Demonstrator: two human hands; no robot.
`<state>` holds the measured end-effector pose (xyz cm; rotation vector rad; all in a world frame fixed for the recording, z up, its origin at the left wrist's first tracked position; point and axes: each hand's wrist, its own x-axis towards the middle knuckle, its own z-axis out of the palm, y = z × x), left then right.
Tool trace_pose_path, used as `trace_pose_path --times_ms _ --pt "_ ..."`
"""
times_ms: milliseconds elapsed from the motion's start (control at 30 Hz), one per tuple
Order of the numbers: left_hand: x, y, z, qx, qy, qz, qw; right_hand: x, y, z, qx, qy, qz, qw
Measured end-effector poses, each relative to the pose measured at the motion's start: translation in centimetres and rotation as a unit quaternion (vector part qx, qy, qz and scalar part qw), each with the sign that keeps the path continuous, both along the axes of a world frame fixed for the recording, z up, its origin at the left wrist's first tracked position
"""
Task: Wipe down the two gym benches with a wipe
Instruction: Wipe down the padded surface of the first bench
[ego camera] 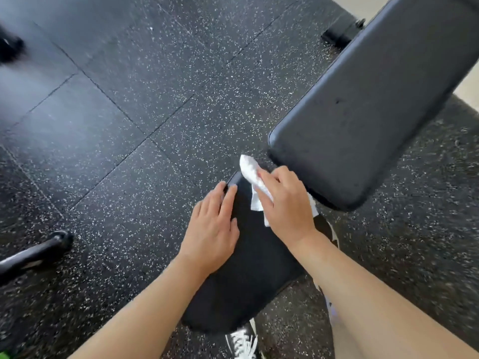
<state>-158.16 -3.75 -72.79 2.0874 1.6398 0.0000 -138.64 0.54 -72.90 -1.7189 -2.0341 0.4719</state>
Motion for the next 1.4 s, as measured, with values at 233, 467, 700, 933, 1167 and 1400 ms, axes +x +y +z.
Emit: trace_pose_path --times_ms 233,467,700,933,1167,1400 --pt "4.3 -1.7 -0.8 0.062 0.042 -0.092 0.993 7.8 -10.1 0.2 -0.047 -0.006 -0.092 0.995" --pt "4.5 -2.0 -2.4 0.122 0.029 -0.064 0.99 5.7 -6.2 0.1 -0.031 0.003 -0.124 0.992" --pt "4.8 -2.1 -2.9 0.152 0.023 -0.049 0.987 2.8 -1.0 -0.6 -0.011 0.041 -0.101 0.994" --pt "4.9 -2.2 -2.8 0.15 0.028 -0.041 0.987 7.3 -11.3 -2.8 0.039 0.126 -0.243 0.961" --pt "4.9 -2.1 -3.2 0.162 0.001 -0.044 0.986 4.7 -10.1 -4.6 0.089 0.207 -0.417 0.881" --pt "4.4 -2.3 -3.5 0.171 -0.009 -0.043 0.984 -7.0 -18.9 -4.6 0.11 0.301 -0.482 0.815"
